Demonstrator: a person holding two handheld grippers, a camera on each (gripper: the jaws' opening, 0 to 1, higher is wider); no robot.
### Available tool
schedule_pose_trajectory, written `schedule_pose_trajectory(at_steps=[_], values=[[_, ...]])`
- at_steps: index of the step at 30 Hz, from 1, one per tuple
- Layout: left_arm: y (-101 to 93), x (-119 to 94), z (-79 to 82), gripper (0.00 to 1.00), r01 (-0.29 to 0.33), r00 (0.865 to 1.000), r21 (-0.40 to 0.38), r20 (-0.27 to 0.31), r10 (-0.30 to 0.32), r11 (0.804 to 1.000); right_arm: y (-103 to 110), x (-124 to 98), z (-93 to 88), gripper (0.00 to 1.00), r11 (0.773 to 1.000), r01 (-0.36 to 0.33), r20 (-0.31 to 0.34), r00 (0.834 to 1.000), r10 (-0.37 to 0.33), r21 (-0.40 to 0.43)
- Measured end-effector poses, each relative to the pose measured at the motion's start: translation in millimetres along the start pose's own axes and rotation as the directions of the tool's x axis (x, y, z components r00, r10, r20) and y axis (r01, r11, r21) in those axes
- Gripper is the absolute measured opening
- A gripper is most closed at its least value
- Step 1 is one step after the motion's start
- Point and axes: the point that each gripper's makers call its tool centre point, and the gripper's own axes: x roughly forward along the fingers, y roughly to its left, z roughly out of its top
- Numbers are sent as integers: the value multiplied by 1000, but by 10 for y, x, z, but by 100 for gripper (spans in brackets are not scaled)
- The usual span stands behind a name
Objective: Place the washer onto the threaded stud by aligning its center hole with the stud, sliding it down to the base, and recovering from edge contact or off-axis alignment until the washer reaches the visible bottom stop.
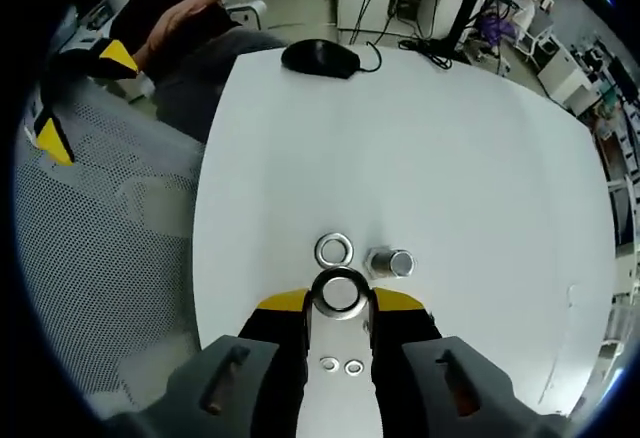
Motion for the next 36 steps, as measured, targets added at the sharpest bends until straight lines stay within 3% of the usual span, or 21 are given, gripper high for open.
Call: schedule_pose_trajectory(at_steps=[4, 13, 18, 36], values=[[5, -3, 4, 43, -3, 1000, -4, 5, 3, 1000, -84, -67, 44, 23, 999, 31, 7, 1000, -31, -18], [14, -5, 8, 43, -5, 1000, -10, 10, 5, 1000, -284, 0, 141, 23, 996, 79, 1, 997, -79, -42], [10, -7, 15, 43, -7, 1000, -13, 14, 7, 1000, -365, 85, 161, 23, 996, 83, -15, 996, -83, -36], [10, -5, 20, 43, -8, 1000, -14, 14, 8, 1000, -332, 209, 128, 23, 998, 27, -102, 994, -32, -49]])
